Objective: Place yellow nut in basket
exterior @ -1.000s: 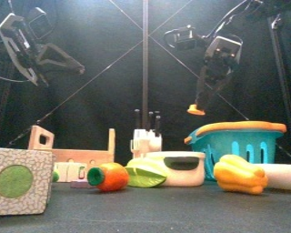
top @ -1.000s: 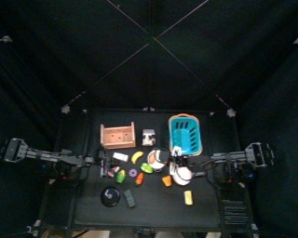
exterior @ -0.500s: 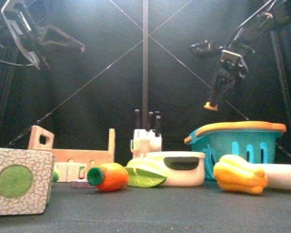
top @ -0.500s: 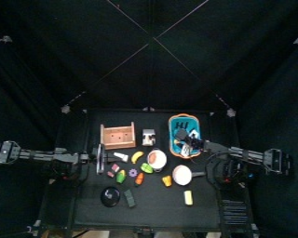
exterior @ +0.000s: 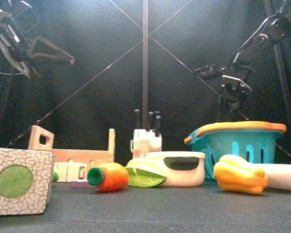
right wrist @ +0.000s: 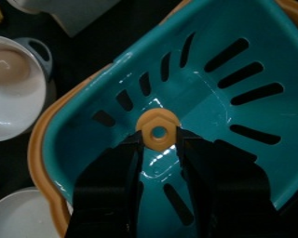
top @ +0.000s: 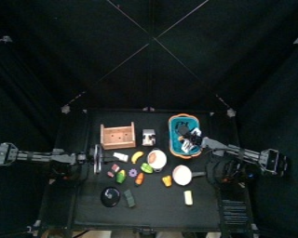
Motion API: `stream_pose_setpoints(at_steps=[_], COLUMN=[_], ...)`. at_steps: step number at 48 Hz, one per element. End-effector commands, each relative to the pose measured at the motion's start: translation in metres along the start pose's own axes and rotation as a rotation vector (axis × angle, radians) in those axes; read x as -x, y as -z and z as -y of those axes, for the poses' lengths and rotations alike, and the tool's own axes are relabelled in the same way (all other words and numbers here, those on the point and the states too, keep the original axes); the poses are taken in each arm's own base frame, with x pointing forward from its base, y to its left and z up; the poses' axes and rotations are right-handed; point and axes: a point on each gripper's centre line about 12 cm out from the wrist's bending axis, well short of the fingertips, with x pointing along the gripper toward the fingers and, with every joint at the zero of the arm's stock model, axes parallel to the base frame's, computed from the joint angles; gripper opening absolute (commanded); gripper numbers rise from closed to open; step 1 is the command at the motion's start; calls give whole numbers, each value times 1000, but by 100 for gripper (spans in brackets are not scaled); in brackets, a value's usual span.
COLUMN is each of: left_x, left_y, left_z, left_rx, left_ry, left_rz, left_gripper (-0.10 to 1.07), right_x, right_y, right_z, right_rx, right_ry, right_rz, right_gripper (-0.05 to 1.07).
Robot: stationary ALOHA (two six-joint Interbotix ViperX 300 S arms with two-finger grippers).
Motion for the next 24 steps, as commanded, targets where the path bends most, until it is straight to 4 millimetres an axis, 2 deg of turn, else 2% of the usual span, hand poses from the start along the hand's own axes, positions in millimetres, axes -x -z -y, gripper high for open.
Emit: stream_pose_setpoints(at_steps=[1,9,24], left_x=[-1,-1,-1], left_y=[-5,-4,-2], left_z=[0,0,0], left_rx=[-13,-17,-14], left_ry=[1,3,2], left_rz=[19,15,11], left_gripper=[-2,-2,-2], right_x=[-1,-6,-8], right_y=[1,8,12], right_z=[6,13,13], right_rx=[-16,-34,-33], right_ry=[13,29,27], right_rz=[0,-24,-29], right_gripper=[66,72,85])
